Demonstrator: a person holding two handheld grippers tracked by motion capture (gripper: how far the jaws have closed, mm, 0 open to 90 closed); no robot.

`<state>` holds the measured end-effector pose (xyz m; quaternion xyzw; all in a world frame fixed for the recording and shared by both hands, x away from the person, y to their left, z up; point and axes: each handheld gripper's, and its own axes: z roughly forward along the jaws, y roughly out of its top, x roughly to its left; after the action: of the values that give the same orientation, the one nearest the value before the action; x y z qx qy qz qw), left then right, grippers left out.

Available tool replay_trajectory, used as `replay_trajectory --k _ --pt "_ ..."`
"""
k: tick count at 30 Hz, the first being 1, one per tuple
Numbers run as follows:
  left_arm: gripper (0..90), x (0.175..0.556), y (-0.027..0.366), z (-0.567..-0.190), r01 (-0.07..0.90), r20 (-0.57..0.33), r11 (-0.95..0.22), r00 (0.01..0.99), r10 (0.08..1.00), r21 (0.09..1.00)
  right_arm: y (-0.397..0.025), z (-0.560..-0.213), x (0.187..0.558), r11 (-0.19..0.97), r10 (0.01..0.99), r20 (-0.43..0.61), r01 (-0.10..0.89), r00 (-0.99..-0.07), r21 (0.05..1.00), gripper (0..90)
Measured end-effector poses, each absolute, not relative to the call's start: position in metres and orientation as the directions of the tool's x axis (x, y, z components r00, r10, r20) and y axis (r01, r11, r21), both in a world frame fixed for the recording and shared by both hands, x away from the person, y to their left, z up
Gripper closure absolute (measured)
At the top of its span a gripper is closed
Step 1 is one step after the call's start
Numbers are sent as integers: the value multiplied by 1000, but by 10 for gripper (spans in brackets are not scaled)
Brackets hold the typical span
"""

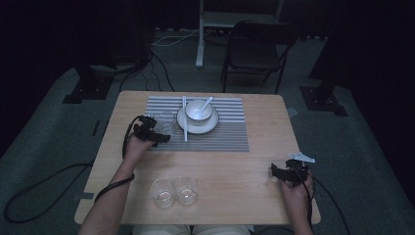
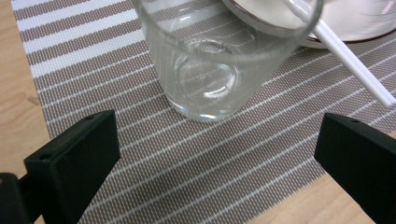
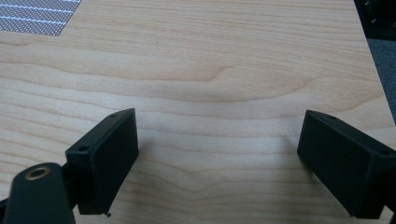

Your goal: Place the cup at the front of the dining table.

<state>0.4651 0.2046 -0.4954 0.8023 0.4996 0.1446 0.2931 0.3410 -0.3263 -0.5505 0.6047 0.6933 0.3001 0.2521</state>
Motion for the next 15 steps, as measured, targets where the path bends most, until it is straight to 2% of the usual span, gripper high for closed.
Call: replay_trajectory --k 2,5,12,15 --pt "3 459 208 -495 696 -76 -317 471 879 644 -326 -550 341 89 990 13 687 -141 721 118" --pt "4 448 212 -494 663 -49 -324 479 876 675 -326 -550 341 88 990 14 687 -141 721 118" --pt "4 429 224 -490 647 -70 -294 475 877 704 -326 -550 341 88 990 14 688 -141 721 118" --pt "3 420 226 -492 645 -53 -322 491 870 693 -326 -550 341 88 990 13 687 -141 721 118"
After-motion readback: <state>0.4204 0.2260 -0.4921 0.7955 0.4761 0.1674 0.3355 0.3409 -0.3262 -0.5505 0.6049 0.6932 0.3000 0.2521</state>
